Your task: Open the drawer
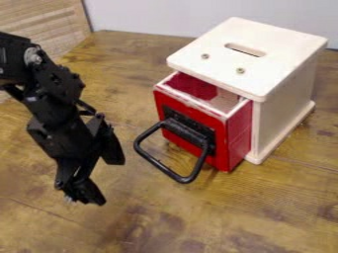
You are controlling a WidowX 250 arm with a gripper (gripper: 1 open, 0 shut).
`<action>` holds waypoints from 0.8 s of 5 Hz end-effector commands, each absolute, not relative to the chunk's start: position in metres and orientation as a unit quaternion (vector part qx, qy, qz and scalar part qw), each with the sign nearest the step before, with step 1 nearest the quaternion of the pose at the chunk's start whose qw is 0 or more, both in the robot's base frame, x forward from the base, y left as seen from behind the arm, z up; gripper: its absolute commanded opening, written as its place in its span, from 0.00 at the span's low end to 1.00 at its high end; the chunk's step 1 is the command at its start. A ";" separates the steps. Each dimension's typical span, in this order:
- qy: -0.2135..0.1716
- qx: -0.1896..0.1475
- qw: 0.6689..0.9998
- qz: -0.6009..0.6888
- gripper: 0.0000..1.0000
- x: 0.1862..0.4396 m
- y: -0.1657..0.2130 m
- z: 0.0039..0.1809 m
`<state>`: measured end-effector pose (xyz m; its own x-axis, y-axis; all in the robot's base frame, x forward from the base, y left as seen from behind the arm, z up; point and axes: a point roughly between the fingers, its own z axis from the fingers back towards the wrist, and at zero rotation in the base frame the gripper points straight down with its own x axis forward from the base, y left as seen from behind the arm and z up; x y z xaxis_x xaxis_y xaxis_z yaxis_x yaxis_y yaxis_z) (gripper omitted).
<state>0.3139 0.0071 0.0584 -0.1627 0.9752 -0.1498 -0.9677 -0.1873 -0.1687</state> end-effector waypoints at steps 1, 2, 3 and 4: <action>-0.044 -0.132 0.607 0.782 1.00 0.312 0.014 0.087; -0.046 -0.129 0.585 0.799 1.00 0.308 0.016 0.092; -0.045 -0.127 0.584 0.801 1.00 0.312 0.013 0.091; -0.044 -0.126 0.583 0.802 1.00 0.316 0.010 0.089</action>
<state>0.3082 0.0111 0.0765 -0.3076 0.9404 -0.1453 -0.9282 -0.3301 -0.1718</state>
